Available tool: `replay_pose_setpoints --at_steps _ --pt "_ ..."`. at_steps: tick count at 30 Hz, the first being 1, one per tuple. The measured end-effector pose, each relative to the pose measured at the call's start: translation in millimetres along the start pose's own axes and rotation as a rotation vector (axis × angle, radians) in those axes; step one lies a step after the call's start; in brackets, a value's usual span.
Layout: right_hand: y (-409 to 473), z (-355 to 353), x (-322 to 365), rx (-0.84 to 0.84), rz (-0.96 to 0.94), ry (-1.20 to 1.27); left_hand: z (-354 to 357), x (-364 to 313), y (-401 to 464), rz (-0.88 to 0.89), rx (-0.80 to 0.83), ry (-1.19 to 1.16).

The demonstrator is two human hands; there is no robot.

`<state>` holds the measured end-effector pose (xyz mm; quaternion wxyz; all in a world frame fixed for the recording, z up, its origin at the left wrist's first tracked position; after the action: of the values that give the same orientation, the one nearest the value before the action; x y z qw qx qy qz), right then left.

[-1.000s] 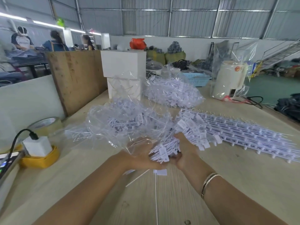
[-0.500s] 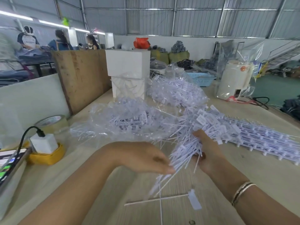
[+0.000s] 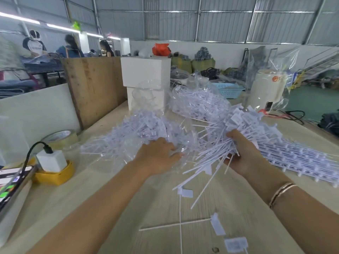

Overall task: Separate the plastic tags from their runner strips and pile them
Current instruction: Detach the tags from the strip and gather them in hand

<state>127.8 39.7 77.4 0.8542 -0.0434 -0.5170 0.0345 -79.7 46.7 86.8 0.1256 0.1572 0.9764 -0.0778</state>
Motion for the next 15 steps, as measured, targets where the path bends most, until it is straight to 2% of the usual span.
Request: replay_pose_setpoints --at_steps 2,5,7,9,11,15 --pt "3 3 -6 -0.009 0.035 0.025 0 -7 2 0.005 -0.122 0.018" --pt "7 5 -8 -0.014 0.038 0.032 -23 -7 -1 -0.061 -0.324 0.208" --pt "7 6 3 -0.016 0.000 0.024 -29 12 3 -0.193 -0.252 0.234" --pt "6 4 21 -0.040 -0.059 0.011 -21 32 8 -0.300 -0.069 0.222" --pt "3 3 41 -0.065 -0.121 0.017 -6 42 12 -0.323 0.068 0.257" --pt "-8 11 68 -0.051 -0.192 0.040 17 48 15 -0.312 0.109 0.343"
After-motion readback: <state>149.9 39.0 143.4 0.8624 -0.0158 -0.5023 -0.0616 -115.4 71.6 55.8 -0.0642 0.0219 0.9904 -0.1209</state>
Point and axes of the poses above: each hand's wrist, its own y-axis towards the middle knuckle, its own z-axis out of the palm, x = y × z, the point moved 9 cm from there along y, towards the middle knuckle, and after that the axes turned 10 degrees about x, right-handed, at the moved point
